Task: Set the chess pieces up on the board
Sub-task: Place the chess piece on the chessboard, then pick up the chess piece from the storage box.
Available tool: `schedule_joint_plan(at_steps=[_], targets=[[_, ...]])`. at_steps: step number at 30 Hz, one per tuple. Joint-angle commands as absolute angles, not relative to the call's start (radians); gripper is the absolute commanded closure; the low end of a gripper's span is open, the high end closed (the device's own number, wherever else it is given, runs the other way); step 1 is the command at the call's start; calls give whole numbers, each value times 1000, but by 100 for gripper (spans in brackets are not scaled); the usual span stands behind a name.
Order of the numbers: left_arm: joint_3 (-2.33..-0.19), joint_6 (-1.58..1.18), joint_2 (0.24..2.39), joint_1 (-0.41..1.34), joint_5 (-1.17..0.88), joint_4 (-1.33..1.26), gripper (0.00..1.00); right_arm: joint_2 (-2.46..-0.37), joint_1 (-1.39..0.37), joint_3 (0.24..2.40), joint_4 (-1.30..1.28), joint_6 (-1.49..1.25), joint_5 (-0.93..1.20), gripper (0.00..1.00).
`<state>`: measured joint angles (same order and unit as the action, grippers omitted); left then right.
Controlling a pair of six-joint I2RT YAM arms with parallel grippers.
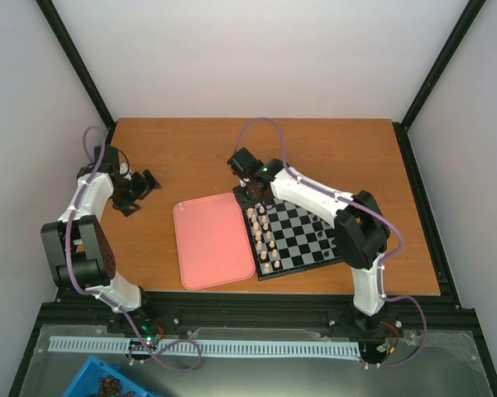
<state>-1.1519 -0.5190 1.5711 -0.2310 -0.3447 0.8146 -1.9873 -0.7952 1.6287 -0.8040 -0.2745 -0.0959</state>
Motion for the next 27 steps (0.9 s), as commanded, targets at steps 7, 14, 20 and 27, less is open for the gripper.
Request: schedule_joint_plan(at_steps=[7, 14, 20, 27], targets=[[-1140, -470, 1439, -182, -328, 860, 0, -1852, -747, 1700, -891, -270, -156, 37], [-1086, -475, 1318, -118, -280, 931, 1, -1837, -692, 1717, -924, -215, -103, 35], [-1004, -516, 1229, -78, -260, 928, 17, -1847, -654, 1739, -907, -200, -58, 34], [-1053, -567, 1329, 34, -170, 863, 40, -1857, -585, 1759, -903, -180, -18, 34]])
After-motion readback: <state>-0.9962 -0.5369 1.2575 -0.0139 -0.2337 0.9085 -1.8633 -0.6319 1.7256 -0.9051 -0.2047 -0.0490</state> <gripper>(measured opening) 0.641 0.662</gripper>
